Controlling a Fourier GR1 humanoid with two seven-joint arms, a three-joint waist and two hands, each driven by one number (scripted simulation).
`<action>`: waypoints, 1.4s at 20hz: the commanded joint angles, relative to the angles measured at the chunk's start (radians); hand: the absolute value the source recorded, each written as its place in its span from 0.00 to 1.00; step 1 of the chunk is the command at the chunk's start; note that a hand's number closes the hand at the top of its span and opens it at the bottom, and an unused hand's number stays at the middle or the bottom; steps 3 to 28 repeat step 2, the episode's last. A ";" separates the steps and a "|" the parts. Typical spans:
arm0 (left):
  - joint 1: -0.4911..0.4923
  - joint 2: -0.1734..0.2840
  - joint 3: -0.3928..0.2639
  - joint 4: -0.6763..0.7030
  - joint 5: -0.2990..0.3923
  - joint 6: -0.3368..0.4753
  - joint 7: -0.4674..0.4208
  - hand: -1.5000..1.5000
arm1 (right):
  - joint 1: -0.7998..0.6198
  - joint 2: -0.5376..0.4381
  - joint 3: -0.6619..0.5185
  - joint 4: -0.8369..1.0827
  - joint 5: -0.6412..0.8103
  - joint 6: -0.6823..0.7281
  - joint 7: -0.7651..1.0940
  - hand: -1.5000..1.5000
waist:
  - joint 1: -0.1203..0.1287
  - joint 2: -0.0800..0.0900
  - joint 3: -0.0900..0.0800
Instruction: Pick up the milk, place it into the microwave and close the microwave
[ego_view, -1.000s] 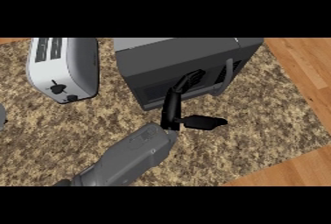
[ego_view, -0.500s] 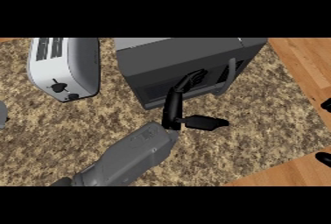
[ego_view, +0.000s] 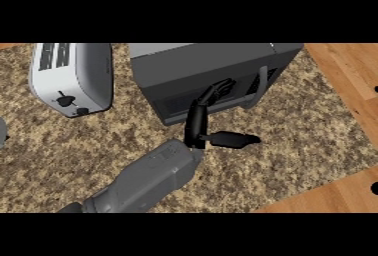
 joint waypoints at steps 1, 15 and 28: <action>-0.061 0.000 0.057 0.076 0.038 0.010 0.010 0.00 | -0.029 -0.024 -0.016 0.043 -0.048 0.030 0.018 0.00 | -0.005 0.008 -0.002; -0.056 0.000 0.055 0.077 0.041 0.016 -0.001 0.00 | -0.030 -0.028 -0.015 0.051 -0.046 0.036 0.016 0.00 | -0.007 0.011 -0.002; -0.056 0.000 0.055 0.077 0.041 0.016 -0.001 0.00 | -0.030 -0.028 -0.015 0.051 -0.046 0.036 0.016 0.00 | -0.007 0.011 -0.002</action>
